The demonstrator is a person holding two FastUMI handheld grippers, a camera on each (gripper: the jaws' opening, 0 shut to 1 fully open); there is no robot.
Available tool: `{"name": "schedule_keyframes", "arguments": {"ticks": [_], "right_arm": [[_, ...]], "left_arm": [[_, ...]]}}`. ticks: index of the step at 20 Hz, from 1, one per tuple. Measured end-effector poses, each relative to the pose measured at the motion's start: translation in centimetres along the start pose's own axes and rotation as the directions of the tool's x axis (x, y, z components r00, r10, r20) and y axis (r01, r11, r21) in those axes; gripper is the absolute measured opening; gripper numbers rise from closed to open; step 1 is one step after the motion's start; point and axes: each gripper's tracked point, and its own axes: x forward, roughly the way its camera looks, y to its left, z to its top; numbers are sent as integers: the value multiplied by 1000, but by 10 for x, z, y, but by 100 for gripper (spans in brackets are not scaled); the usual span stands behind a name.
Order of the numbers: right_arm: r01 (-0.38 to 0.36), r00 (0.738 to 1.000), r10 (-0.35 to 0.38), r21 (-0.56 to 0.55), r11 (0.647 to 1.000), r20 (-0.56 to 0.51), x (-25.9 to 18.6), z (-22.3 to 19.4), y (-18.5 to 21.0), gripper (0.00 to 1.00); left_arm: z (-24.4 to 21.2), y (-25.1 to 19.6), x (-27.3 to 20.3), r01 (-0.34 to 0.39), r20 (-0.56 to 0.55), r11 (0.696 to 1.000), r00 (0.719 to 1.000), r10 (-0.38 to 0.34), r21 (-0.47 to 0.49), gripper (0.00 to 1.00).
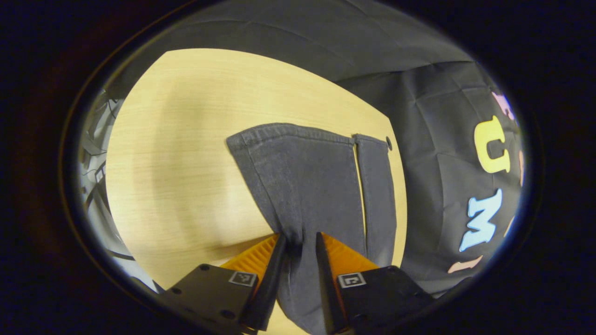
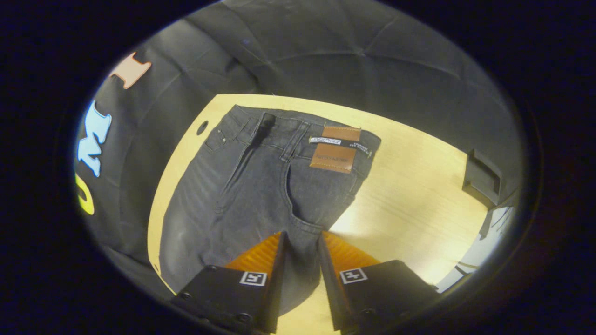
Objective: Grasp the waist and the cuffs of the jeans and fold them to make the two legs overlap; first hold the waist and fold one-third of the jeans toward the cuffs, then hold the cuffs and fold the remaining one-third in the same direction to finish folding.
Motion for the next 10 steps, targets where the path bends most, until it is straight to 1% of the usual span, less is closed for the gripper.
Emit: {"name": "schedule_keyframes", "arguments": {"ticks": [1, 2, 3, 4, 5, 6, 8, 10], "right_arm": [[-6, 1000, 6, 10, 1000, 5, 0, 2, -1, 38], [-25, 1000, 25, 24, 999, 1, 1, 1, -1, 27], [-50, 999, 50, 46, 998, 1, 1, 2, -1, 23], [-73, 997, 74, 70, 995, -6, 2, 1, -1, 16], [-97, 995, 98, 88, 991, -18, 3, 1, -1, 13], [-119, 992, 123, 104, 987, -29, 1, 1, -2, 9], [-142, 987, 151, 137, 980, -58, 1, 1, -3, 6], [-164, 982, 176, 146, 976, -73, -2, 2, 0, 4]], "left_arm": [[-2, 2, 5, -2, -1, 1000, 1000, 2, 14, 39], [-2, 1, 5, 0, 2, 1000, 1000, 0, 25, 28], [-3, 2, 3, 12, -7, 999, 1000, -12, 36, 24], [-4, 3, 3, 16, -17, 999, 1000, -15, 44, 22], [-2, 6, 3, 18, -15, 1000, 1000, -18, 17, 22], [-1, 6, -1, 22, -29, 1000, 999, -22, 12, 10], [-3, 6, 0, 26, -52, 1000, 998, -26, 4, 10], [-2, 6, 1, 26, -72, 1000, 997, -26, -7, 10]]}}
